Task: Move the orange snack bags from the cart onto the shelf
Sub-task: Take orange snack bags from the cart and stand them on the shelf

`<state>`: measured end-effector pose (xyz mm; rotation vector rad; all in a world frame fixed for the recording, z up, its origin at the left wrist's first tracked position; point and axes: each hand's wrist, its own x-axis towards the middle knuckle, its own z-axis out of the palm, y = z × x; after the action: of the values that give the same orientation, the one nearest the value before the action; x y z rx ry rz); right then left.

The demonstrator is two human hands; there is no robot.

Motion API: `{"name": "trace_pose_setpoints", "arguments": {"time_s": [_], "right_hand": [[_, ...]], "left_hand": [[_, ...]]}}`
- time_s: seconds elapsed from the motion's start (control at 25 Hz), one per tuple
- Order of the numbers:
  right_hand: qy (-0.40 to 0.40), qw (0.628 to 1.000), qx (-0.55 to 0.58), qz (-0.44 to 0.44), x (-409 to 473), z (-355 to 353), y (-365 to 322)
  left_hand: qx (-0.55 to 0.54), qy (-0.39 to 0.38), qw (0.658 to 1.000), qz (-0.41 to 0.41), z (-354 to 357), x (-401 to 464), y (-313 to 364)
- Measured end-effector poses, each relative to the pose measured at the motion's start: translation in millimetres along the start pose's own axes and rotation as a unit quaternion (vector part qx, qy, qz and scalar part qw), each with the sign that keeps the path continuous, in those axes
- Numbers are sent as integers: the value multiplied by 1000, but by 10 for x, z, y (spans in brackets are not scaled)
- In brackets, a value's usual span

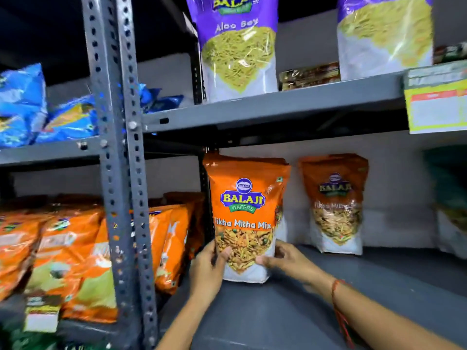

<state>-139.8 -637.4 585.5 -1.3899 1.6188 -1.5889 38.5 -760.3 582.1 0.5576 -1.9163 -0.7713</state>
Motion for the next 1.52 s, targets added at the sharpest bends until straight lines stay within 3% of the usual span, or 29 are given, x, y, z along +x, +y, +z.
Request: {"name": "trace_pose_setpoints", "arguments": {"time_s": [0.12, 0.48, 0.64, 0.84, 1.0, 1.12, 1.28, 1.52], "right_hand": [[-3, 999, 7, 35, 223, -27, 119], [-5, 997, 31, 67, 576, -117, 278], [13, 997, -30, 67, 523, -110, 277], [166, 981, -100, -5, 265, -155, -106], [313, 942, -57, -106, -229, -165, -557], [367, 916, 8, -162, -853, -264, -766], [446, 875, 16, -189, -1754, -602, -881], [615, 766, -11, -186, -3411, -1173, -869]], "left_hand": [[88, -19, 996, -21, 129, 171, -163], [133, -21, 990, -51, 333, 422, -349], [139, -20, 989, -48, 291, 420, -378], [64, 101, 993, 0, 233, 238, -15], [-101, 91, 988, 68, 493, 24, 568], [-275, 25, 959, 66, 853, -247, 1171], [-428, -74, 899, 48, 1426, -762, 1882], [-557, -323, 765, 3, 2476, -2052, 2717]]}}
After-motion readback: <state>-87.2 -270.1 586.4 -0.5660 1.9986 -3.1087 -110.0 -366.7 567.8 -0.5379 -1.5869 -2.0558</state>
